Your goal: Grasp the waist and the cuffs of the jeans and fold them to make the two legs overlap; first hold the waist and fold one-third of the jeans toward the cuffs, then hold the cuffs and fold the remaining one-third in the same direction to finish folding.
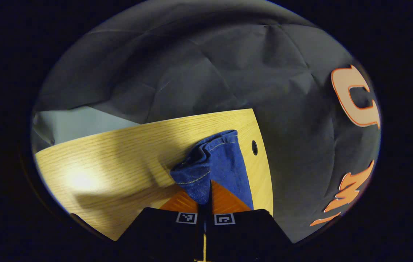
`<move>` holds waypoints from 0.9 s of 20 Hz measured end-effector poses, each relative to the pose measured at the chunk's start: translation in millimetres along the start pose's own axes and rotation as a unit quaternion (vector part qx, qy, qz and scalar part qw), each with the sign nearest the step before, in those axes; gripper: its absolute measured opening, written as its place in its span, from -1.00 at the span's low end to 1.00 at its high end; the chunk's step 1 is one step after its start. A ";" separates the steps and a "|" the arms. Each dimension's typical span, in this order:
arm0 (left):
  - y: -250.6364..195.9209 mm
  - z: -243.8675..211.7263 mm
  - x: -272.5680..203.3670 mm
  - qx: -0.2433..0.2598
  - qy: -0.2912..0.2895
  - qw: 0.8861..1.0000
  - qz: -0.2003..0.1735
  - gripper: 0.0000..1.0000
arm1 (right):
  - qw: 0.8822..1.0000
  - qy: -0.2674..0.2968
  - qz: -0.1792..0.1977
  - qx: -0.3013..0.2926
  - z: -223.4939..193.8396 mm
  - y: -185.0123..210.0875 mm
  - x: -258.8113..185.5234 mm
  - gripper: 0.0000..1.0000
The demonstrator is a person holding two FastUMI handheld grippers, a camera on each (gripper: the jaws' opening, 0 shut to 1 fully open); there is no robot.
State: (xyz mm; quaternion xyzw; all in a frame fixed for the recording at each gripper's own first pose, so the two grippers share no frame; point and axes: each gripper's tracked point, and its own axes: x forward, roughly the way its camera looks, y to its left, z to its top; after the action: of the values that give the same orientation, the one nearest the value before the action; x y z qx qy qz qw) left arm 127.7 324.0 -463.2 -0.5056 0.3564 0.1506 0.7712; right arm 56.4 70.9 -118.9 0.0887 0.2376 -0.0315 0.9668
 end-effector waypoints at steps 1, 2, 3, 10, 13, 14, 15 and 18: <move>-8.9 -1.8 0.2 0.015 -0.004 1.000 -0.008 -0.94 | 1.000 0.003 0.001 -0.001 -3.0 2.1 0.1 0.92; -18.9 0.7 -6.2 0.025 -0.010 0.999 -0.020 -0.94 | 1.000 0.004 -0.001 -0.002 -5.7 3.3 -0.4 0.92; -26.2 2.4 -12.3 0.037 -0.015 0.999 -0.029 -0.94 | 1.000 0.003 0.003 -0.004 -6.8 4.4 -1.7 0.92; -86.6 1.1 -61.7 0.096 -0.042 0.992 -0.077 -0.94 | 0.999 -0.010 0.048 -0.005 9.7 20.3 1.9 0.92; -122.5 -5.1 -84.5 0.147 -0.064 0.983 -0.092 -0.95 | 0.998 -0.019 0.065 -0.015 18.8 19.8 4.0 0.92; -134.3 -10.7 -94.2 0.159 -0.067 0.980 -0.101 -0.95 | 0.997 -0.021 0.071 -0.014 22.0 18.1 6.2 0.92; -144.6 -15.6 -103.6 0.170 -0.071 0.977 -0.109 -0.95 | 0.997 -0.021 0.076 -0.012 24.5 16.8 8.8 0.92; -191.9 -34.6 -126.0 0.199 -0.075 0.967 -0.141 -0.94 | 0.996 -0.026 0.086 -0.004 31.2 8.5 13.6 0.92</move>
State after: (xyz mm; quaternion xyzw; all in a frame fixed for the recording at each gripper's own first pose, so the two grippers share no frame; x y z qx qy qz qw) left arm 139.4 224.4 -253.8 -0.3743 0.2456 0.0041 0.8942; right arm 83.5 73.2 -96.6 0.1042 0.2038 0.0499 0.9722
